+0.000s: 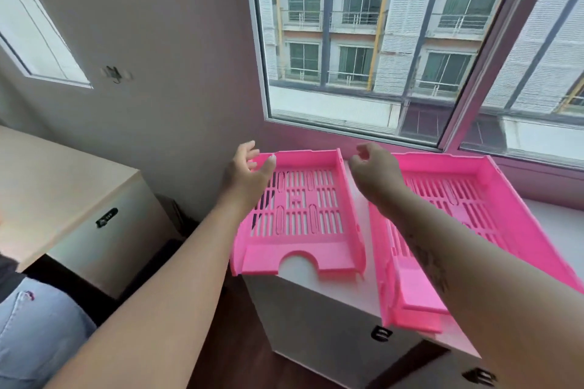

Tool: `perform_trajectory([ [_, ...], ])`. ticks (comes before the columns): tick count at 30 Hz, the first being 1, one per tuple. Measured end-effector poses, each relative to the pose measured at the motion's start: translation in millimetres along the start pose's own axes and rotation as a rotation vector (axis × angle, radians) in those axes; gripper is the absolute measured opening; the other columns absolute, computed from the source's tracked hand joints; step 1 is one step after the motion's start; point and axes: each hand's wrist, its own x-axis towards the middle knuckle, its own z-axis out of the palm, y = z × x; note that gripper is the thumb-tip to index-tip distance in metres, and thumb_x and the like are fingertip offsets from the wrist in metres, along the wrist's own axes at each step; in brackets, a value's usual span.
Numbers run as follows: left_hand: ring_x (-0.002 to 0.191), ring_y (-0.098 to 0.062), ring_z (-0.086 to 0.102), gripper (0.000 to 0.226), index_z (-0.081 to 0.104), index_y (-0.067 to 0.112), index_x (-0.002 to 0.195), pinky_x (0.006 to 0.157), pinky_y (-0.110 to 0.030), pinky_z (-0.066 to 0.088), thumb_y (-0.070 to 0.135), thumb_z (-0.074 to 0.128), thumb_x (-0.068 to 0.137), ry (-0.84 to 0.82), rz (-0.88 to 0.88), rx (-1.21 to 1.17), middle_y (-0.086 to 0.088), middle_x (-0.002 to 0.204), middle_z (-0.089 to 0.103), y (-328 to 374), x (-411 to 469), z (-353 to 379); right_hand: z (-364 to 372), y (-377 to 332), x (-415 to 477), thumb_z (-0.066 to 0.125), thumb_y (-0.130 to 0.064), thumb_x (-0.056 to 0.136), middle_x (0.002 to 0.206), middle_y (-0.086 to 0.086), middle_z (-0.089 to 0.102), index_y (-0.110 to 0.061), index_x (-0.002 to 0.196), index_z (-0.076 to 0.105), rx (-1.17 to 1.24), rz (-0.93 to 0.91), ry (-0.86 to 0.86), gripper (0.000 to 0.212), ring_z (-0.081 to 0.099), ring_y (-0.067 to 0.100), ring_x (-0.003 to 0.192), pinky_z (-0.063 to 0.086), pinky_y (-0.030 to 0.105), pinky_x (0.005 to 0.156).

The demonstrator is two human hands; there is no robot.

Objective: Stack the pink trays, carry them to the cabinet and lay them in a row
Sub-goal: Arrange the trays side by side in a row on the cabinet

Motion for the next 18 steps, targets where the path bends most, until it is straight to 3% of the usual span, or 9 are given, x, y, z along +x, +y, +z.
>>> perform_trajectory([
  [2, 0.106, -0.013, 0.059, 0.066, 0.043, 0.019, 0.142, 0.089, -0.036, 0.051, 0.047, 0.059, 0.085, -0.066, 0.036, 0.005, 0.000, 0.134, 0.058, 11.9, -11.4, 28.3, -20.0, 18.1, -3.2, 0.049, -0.017, 0.089, 0.124, 0.014, 0.063, -0.005, 0.127, 0.057, -0.051, 0.014, 0.000, 0.040, 0.060, 0.028, 0.103, 0.049, 0.032, 0.086],
  [4, 0.105, -0.015, 0.059, 0.066, 0.038, 0.018, 0.145, 0.087, -0.036, 0.053, 0.042, 0.061, 0.087, -0.138, 0.061, -0.017, -0.001, 0.136, 0.056, 23.3, -22.8, 60.3, -47.2, 47.0, -7.4, 0.049, -0.016, 0.089, 0.124, 0.012, 0.062, -0.006, 0.127, 0.056, -0.108, 0.056, 0.010, 0.040, 0.063, 0.028, 0.091, 0.051, 0.029, 0.074],
  [7, 0.107, -0.017, 0.059, 0.070, 0.033, 0.019, 0.148, 0.085, -0.036, 0.053, 0.039, 0.063, 0.087, -0.238, 0.106, -0.022, -0.001, 0.138, 0.054, 47.3, -35.1, 105.9, -100.0, 89.5, -8.7, 0.050, -0.016, 0.089, 0.122, 0.013, 0.064, -0.006, 0.126, 0.057, -0.188, 0.133, 0.069, 0.039, 0.061, 0.025, 0.072, 0.050, 0.031, 0.069],
  [11, 0.109, -0.019, 0.059, 0.068, 0.036, 0.019, 0.146, 0.089, -0.042, 0.053, 0.039, 0.064, 0.087, -0.321, 0.149, -0.046, 0.000, 0.137, 0.054, 81.6, -41.0, 149.9, -168.8, 126.8, -2.7, 0.050, -0.020, 0.087, 0.117, 0.014, 0.067, -0.009, 0.119, 0.062, -0.265, 0.226, 0.202, 0.036, 0.061, 0.029, 0.100, 0.044, 0.033, 0.084],
  [15, 0.116, -0.022, 0.057, 0.067, 0.037, 0.017, 0.145, 0.089, -0.032, 0.044, 0.038, 0.063, 0.087, -0.304, 0.086, -0.060, -0.004, 0.142, 0.051, 86.8, -57.0, 177.7, -201.0, 154.5, -9.2, 0.050, -0.022, 0.085, 0.111, 0.011, 0.068, -0.011, 0.114, 0.064, -0.251, 0.281, 0.259, 0.034, 0.057, 0.024, 0.090, 0.041, 0.029, 0.078],
  [18, 0.125, -0.026, 0.051, 0.066, 0.038, 0.012, 0.145, 0.092, -0.030, 0.037, 0.033, 0.063, 0.088, -0.264, -0.089, -0.081, -0.008, 0.148, 0.046, 71.3, -77.6, 189.9, -200.3, 176.2, -30.2, 0.051, -0.023, 0.087, 0.119, 0.009, 0.064, -0.014, 0.125, 0.057, -0.259, 0.349, 0.162, 0.040, 0.058, 0.025, 0.096, 0.045, 0.032, 0.079],
])
